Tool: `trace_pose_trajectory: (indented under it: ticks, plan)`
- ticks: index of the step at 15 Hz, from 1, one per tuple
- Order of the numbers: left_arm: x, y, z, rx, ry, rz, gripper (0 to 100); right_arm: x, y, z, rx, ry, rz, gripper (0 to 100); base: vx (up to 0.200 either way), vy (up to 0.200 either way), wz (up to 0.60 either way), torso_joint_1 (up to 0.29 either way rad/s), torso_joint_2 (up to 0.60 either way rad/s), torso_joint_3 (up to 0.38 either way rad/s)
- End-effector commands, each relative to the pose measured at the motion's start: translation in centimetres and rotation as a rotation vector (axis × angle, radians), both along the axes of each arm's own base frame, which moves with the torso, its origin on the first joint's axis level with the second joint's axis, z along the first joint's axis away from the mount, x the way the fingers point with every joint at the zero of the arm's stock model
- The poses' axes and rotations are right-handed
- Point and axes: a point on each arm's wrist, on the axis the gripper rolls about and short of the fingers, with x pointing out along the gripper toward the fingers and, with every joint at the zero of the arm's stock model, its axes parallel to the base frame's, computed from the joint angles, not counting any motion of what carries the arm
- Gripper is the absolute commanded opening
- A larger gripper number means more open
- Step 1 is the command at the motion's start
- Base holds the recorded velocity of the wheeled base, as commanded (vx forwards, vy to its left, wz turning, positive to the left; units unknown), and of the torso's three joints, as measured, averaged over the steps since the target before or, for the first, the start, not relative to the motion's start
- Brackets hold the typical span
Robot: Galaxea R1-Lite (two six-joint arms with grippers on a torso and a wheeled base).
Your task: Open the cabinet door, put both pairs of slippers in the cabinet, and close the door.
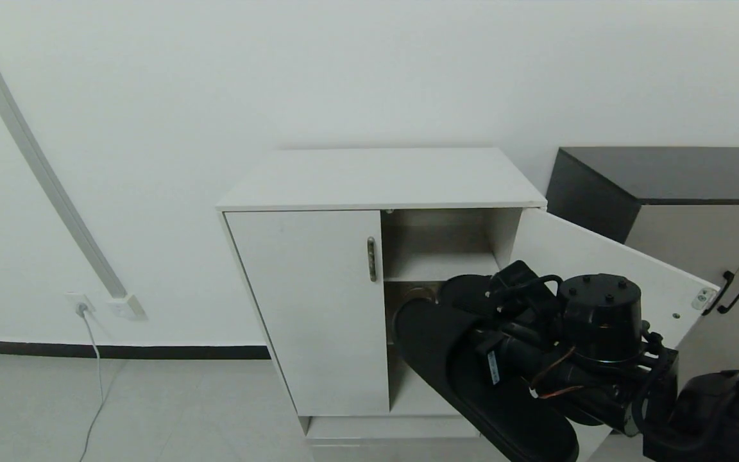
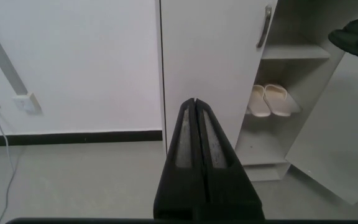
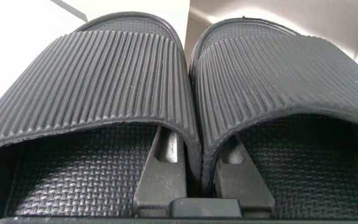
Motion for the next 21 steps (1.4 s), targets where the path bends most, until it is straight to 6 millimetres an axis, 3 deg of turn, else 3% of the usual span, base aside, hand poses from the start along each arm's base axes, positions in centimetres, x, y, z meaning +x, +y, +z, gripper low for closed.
trace_pose_trajectory:
  ticks: [1, 11, 19, 21]
  plan:
    - [0.00, 0.00, 0.02, -0.001, 0.000, 0.000, 0, 0.04, 0.05, -0.09, -0.002, 0.002, 0.000, 0, 0.000, 0.000, 0.00, -0.178, 0.51, 0.325]
    - [0.00, 0.00, 0.02, -0.001, 0.000, 0.000, 0, -0.17, -0.14, -0.33, -0.001, -0.003, 0.001, 0, 0.000, 0.000, 0.00, -0.148, 0.48, 0.333]
    - [0.00, 0.00, 0.02, -0.001, 0.000, 0.000, 0, -0.21, -0.17, -0.61, -0.007, 0.006, 0.002, 0, 0.000, 0.000, 0.00, -0.047, 0.43, 0.372]
    - [0.00, 0.00, 0.02, -0.001, 0.000, 0.000, 0, -0.27, -0.16, -0.60, -0.008, 0.005, 0.004, 0, 0.000, 0.000, 0.00, 0.000, 0.00, 0.000]
